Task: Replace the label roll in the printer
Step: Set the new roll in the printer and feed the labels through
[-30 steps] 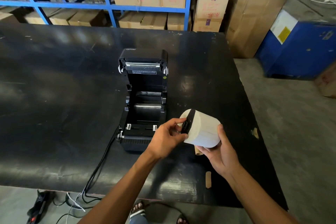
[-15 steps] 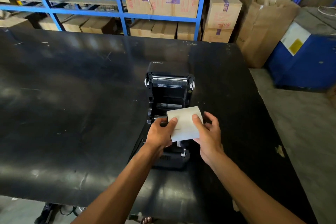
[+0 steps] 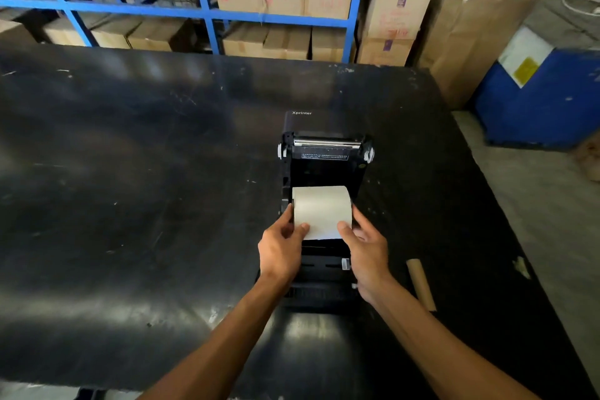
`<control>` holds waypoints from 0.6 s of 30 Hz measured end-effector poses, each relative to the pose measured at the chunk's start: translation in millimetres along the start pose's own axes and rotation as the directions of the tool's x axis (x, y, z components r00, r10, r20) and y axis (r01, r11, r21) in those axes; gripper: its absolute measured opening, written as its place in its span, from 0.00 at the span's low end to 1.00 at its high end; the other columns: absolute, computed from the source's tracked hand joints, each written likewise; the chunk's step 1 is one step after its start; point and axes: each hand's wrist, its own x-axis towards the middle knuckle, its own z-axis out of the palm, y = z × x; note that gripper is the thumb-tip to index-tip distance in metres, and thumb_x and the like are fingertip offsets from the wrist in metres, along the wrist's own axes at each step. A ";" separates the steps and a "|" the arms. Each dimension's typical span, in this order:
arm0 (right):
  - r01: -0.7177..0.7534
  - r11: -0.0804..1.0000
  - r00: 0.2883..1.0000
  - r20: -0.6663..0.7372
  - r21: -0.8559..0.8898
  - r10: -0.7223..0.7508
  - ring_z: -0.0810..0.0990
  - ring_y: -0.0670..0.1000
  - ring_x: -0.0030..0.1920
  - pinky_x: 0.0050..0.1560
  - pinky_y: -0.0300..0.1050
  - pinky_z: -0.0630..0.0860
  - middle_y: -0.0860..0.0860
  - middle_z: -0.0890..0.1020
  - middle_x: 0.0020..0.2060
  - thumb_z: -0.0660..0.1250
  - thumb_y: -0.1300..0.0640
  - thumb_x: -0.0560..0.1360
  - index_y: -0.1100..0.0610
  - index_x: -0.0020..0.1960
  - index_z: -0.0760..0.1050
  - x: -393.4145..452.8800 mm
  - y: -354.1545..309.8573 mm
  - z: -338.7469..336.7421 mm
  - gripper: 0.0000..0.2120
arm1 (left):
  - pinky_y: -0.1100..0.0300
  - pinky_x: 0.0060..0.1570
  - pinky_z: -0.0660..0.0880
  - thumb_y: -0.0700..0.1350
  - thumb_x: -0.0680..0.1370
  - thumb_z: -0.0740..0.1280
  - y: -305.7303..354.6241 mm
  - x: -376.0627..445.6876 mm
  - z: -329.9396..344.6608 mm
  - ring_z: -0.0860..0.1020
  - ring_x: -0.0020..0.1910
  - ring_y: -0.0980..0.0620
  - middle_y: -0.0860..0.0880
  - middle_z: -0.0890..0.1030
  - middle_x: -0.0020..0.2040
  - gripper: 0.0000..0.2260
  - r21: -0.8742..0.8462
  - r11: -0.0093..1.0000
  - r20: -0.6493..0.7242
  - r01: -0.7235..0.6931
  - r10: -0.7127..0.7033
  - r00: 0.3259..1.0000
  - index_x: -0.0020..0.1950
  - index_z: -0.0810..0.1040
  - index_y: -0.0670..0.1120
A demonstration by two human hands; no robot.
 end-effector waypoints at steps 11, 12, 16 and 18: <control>-0.039 0.995 0.990 -0.135 -0.090 0.026 0.81 0.34 0.44 0.41 0.25 0.75 0.48 0.82 0.53 0.67 0.65 0.76 0.56 0.71 0.71 -2.0 18.7 6.6 0.23 | 0.45 0.64 0.64 0.53 0.80 0.65 -17.9 8.0 5.2 0.76 0.61 0.46 0.50 0.86 0.53 0.22 0.381 0.925 -0.067 0.018 0.009 0.998 0.73 0.68 0.65; -0.041 0.994 0.990 -0.139 -0.098 0.027 0.80 0.34 0.45 0.41 0.25 0.75 0.48 0.82 0.54 0.67 0.65 0.77 0.55 0.71 0.71 -1.9 17.8 7.6 0.23 | 0.45 0.64 0.64 0.54 0.80 0.65 -18.1 9.9 5.9 0.75 0.62 0.44 0.50 0.85 0.56 0.22 0.391 0.920 -0.066 0.019 0.007 0.998 0.74 0.68 0.64; -0.047 0.981 0.989 -0.150 -0.188 0.019 0.80 0.42 0.50 0.50 0.37 0.76 0.49 0.83 0.55 0.68 0.60 0.77 0.50 0.70 0.72 -0.9 12.5 9.7 0.22 | 0.42 0.65 0.68 0.55 0.80 0.64 -19.0 17.6 8.0 0.72 0.63 0.41 0.48 0.82 0.61 0.23 0.461 0.887 -0.067 0.021 0.011 0.998 0.75 0.67 0.62; -0.056 0.965 0.986 -0.165 -0.257 0.014 0.80 0.47 0.53 0.56 0.49 0.78 0.52 0.82 0.55 0.68 0.57 0.77 0.48 0.70 0.72 0.4 12.0 9.8 0.21 | 0.43 0.64 0.69 0.55 0.80 0.64 -19.4 20.1 8.0 0.71 0.62 0.41 0.48 0.82 0.60 0.23 0.474 0.880 -0.061 0.029 0.000 0.998 0.75 0.67 0.62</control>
